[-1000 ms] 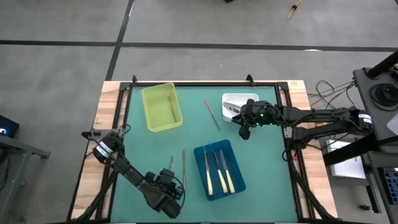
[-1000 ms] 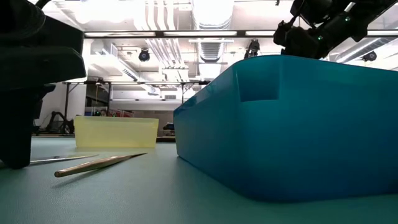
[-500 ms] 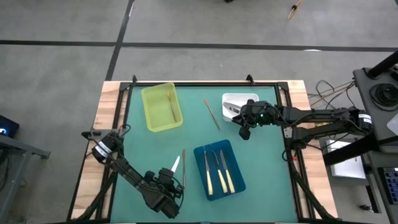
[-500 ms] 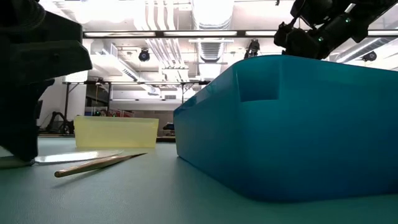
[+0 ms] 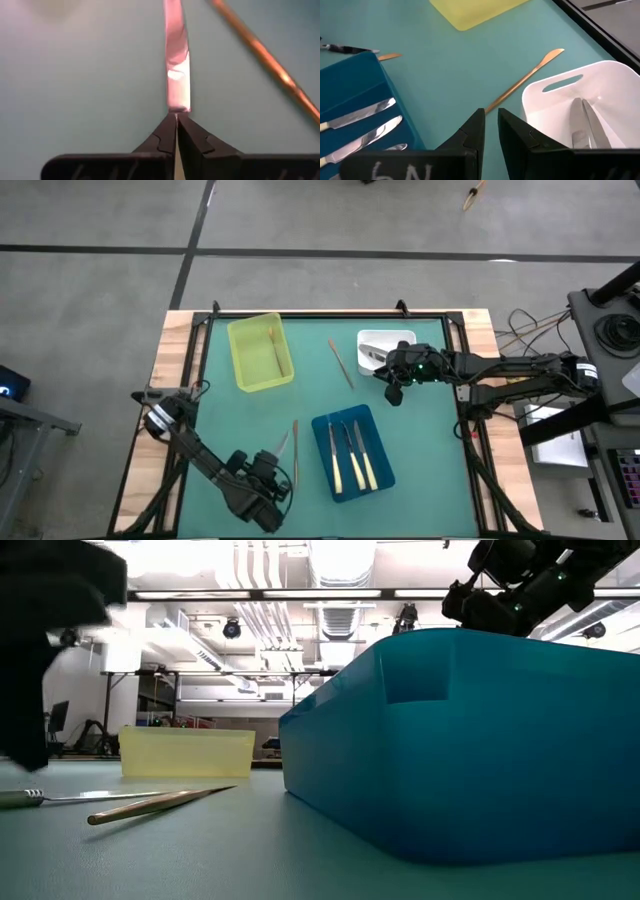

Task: Sort silverware by color (type)
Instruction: Put the green knife into the white bin

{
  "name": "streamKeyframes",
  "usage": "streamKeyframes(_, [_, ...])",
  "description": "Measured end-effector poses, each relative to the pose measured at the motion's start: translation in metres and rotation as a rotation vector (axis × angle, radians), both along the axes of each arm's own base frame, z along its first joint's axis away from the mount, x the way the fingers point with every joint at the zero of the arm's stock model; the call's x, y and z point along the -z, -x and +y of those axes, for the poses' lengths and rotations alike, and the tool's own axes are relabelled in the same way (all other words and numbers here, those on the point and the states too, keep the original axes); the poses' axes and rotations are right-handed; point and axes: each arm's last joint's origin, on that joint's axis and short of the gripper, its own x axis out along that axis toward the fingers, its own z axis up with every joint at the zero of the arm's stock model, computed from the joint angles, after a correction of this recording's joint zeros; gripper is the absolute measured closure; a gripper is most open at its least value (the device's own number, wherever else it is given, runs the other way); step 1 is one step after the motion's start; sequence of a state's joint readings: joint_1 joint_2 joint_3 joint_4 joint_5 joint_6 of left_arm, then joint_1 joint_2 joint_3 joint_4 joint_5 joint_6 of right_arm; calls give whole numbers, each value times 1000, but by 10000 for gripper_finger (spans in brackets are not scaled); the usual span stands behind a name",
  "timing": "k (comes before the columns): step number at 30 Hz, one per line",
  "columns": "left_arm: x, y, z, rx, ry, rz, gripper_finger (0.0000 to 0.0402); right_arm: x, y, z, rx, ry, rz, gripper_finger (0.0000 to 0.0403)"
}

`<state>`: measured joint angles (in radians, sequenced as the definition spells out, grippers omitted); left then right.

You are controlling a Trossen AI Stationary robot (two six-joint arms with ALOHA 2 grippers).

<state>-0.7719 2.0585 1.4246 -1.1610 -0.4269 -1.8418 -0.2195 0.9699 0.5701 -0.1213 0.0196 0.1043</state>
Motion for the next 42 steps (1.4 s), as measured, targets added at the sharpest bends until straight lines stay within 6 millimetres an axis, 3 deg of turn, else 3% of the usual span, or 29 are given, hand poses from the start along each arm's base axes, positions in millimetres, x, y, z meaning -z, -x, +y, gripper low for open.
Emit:
streamKeyframes(4, [-16,10,-16,295,-108,-89,400,0,0,0,-1,1,0,360])
streamKeyframes(8, [-25,24,-29,452,-206,-150,401,0,0,0,-11,17,2,360])
streamKeyframes(13, [-5,37,-27,477,-235,-143,401,-3,-2,-1,-26,47,-28,360])
streamKeyframes(18, [14,44,-16,473,-235,-160,401,-4,-3,-1,-39,70,-37,360])
streamKeyframes(27, [-2,69,21,474,-174,-243,401,-4,-3,-1,-56,95,-31,360])
streamKeyframes(33, [-5,64,51,495,-68,-372,401,-5,-3,-1,-56,101,-42,360])
streamKeyframes(42, [-4,60,54,450,89,-477,381,-10,-6,-2,-75,162,-82,360])
